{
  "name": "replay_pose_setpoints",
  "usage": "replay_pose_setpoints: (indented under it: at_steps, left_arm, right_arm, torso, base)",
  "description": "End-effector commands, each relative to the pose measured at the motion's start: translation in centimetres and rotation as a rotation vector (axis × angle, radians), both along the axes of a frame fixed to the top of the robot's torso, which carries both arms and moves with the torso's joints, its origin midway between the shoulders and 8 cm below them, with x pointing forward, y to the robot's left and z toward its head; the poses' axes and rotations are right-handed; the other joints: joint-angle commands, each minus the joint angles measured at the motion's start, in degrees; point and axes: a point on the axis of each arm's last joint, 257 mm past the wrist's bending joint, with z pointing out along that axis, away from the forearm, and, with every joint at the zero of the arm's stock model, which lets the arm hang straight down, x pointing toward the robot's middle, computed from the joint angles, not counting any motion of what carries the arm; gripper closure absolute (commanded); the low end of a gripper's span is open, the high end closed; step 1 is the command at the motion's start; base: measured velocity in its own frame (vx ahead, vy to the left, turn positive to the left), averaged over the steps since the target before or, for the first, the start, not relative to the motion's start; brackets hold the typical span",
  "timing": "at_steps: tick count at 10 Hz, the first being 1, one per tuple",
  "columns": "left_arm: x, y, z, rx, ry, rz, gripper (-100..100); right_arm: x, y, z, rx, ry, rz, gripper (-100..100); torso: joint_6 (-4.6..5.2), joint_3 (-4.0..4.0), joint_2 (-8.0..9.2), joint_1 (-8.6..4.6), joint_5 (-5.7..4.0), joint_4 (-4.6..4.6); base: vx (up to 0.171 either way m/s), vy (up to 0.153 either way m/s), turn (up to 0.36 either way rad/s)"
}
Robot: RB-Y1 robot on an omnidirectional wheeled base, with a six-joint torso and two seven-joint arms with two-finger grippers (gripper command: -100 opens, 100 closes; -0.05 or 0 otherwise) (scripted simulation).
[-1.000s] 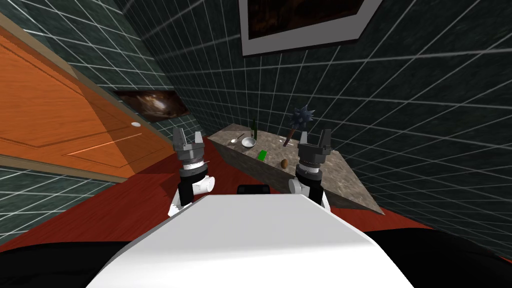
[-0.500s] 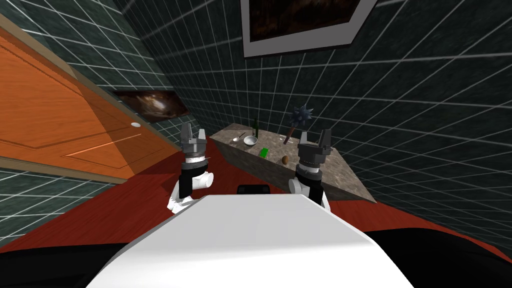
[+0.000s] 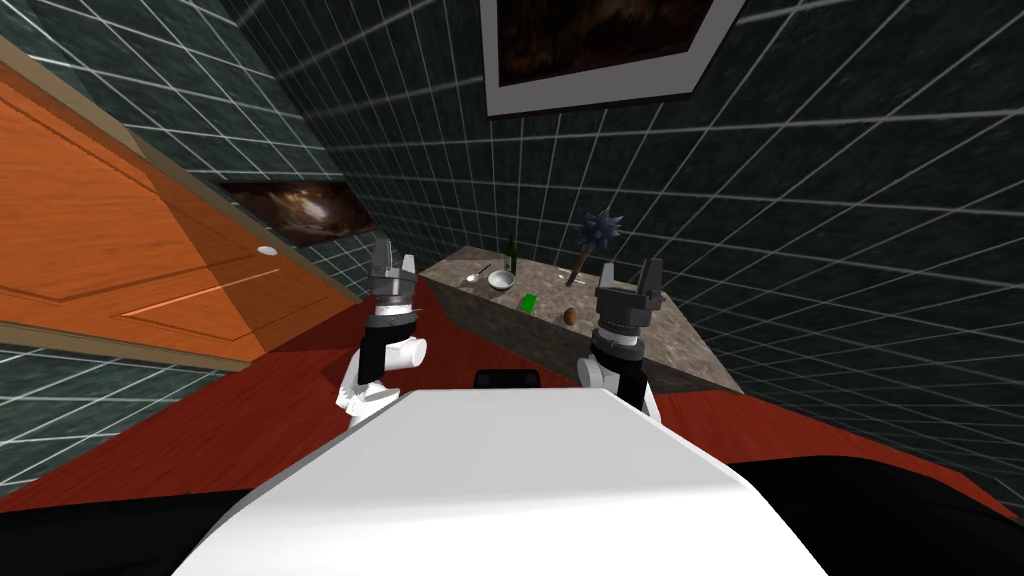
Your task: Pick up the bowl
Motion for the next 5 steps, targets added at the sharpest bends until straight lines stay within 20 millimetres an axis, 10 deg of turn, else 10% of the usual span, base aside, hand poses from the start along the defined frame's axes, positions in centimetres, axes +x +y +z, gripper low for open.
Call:
replay_pose_setpoints:
  at_steps: [1, 5]
  left_arm:
    - [1.0, 0.1, 0.4, 0.005, 0.017, 0.002, -100]
    - [2.8, 0.5, -0.4, 0.001, 0.087, 0.013, -100]
  right_arm:
    - [0.0, 0.0, 0.0, 0.000, 0.000, 0.000, 0]
    - [0.0, 0.0, 0.0, 0.000, 0.000, 0.000, 0]
  torso:
    - [0.00, 0.00, 0.00, 0.00, 0.00, 0.00]
    - [0.00, -0.01, -0.02, -0.04, -0.01, 0.00]
  base:
    - [-0.034, 0.041, -0.048]
    - [-0.025, 0.028, -0.027]
